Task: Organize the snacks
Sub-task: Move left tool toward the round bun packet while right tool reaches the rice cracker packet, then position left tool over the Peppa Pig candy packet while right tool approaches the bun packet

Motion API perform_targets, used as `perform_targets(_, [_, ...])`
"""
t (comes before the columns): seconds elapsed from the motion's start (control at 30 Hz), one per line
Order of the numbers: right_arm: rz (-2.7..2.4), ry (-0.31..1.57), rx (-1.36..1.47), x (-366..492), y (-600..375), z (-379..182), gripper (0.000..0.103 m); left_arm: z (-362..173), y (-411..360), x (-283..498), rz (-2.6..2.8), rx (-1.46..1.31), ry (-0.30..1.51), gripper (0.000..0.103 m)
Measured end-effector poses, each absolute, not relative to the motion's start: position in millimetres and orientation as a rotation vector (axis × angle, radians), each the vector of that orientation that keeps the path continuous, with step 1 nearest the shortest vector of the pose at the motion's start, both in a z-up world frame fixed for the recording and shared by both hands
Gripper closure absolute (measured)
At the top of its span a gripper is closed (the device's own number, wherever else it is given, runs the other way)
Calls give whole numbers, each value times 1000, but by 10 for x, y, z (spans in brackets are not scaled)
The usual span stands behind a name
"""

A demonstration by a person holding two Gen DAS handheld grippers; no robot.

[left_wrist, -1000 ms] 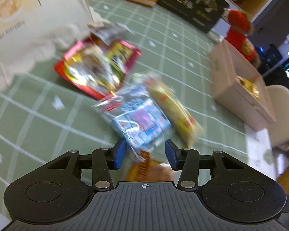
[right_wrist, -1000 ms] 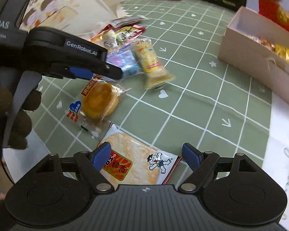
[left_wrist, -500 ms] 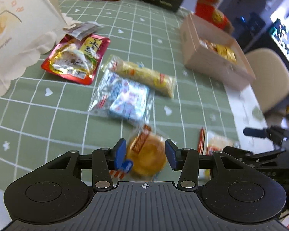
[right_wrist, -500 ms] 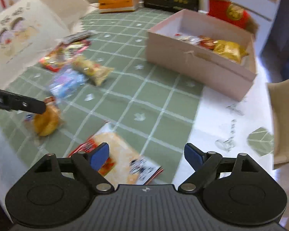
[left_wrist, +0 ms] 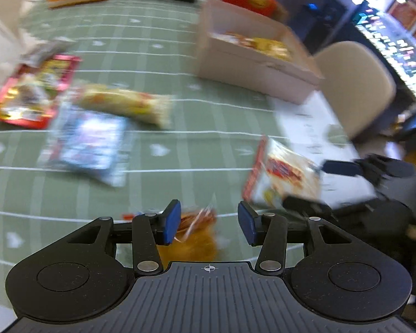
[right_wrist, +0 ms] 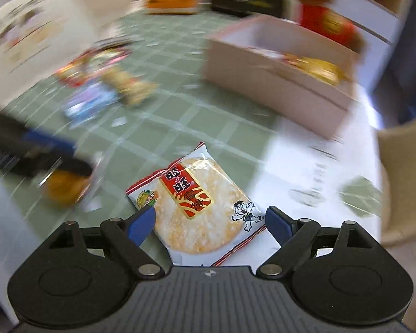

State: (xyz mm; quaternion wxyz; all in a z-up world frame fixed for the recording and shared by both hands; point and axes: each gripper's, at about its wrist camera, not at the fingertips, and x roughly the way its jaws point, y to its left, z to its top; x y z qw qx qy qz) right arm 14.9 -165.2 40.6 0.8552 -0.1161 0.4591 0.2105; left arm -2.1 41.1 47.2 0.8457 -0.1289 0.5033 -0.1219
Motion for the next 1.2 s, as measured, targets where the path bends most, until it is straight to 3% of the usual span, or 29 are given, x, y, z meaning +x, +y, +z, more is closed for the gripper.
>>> perform_targets(0.2, [507,957,-173,160,-1760,493,17,583,601,-46,-188,-297,1020,53])
perform_targets(0.43, [793,1022,-126,-50,-1061,487,17,654,1290,178,106,-364,922,53])
perform_targets(0.67, [872,968,-367,-356,-346,379,18,466,1356,518,95,-348,948,53])
perform_targets(0.8, [802,982,-338,-181,-491,407,43,364,1250,505,97,-288,972,53])
perform_targets(1.07, [532,1039,-270,283,-1184,332,47,362,1029,460,17,-353,983,53])
perform_targets(1.2, [506,1034,-248,335,-1320,317,43,379,788,459,-130,-332,1004,52])
